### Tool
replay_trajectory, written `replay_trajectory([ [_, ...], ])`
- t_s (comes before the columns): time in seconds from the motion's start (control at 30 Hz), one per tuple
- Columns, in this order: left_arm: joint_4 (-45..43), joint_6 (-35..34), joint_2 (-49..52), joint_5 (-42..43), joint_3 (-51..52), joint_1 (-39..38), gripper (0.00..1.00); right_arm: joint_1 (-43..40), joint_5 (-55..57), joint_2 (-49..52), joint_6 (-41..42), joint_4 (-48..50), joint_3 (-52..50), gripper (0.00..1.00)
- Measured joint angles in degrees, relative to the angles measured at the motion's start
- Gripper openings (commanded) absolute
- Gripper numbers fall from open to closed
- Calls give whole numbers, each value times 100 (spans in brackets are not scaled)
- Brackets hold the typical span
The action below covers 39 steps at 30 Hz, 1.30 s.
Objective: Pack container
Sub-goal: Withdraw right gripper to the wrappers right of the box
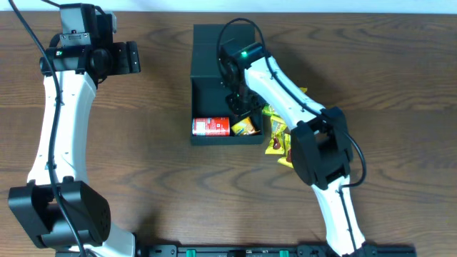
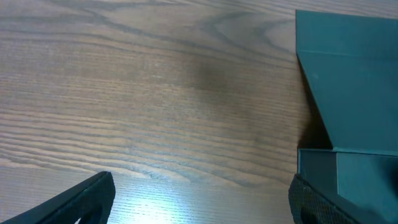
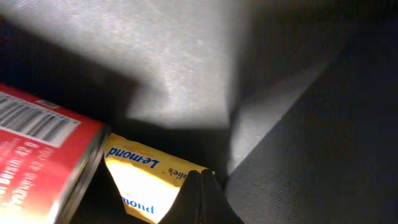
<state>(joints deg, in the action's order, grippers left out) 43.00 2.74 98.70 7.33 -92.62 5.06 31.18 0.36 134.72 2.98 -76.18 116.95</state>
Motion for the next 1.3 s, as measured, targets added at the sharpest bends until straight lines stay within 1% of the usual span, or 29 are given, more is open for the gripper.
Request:
replay_trajectory([
  [0.37, -7, 0, 0, 0, 0, 0, 91, 74, 291, 0, 2, -35, -160, 1],
  [0.43, -7, 0, 0, 0, 0, 0, 91, 74, 334, 0, 13, -42, -162, 14],
  [0.47, -7, 0, 0, 0, 0, 0, 91, 74, 365, 0, 20, -31, -162, 24],
  [0.5, -9, 0, 0, 0, 0, 0, 91, 74, 400, 0, 26, -22, -162, 27],
  [0.57, -17, 0, 0, 0, 0, 0, 91, 74, 452, 0, 4, 33, -164, 28],
  [0.63, -22, 2, 0, 0, 0, 0, 91, 74, 479, 0, 4, -15, -157, 26],
  [0.7, -24, 2, 0, 0, 0, 0, 91, 74, 507, 0, 13, -133, -98, 31],
  [0.73, -24, 0, 0, 0, 0, 0, 91, 74, 503, 0, 26, -175, -42, 32],
  [0.83, -26, 0, 0, 0, 0, 0, 91, 74, 516, -37, 42, -229, 249, 43],
  [0.9, -24, 0, 0, 0, 0, 0, 91, 72, 527, -127, 59, -227, 439, 44],
  [0.93, -24, 0, 0, 0, 0, 0, 91, 59, 531, -229, 52, -210, 605, 45],
  [1.07, -26, 0, 0, 0, 0, 0, 91, -13, 584, -782, 109, -63, 1034, 58],
  [1.13, -26, 0, 0, 0, 0, 0, 91, -125, 708, -1137, 160, -22, 1172, 62],
  [1.2, -26, 0, 0, 0, 0, 0, 91, -411, 846, -1464, 240, -22, 1250, 61],
  [1.3, -24, 0, 0, 2, 0, 0, 91, -841, 968, -1502, 428, 201, 1005, 58],
])
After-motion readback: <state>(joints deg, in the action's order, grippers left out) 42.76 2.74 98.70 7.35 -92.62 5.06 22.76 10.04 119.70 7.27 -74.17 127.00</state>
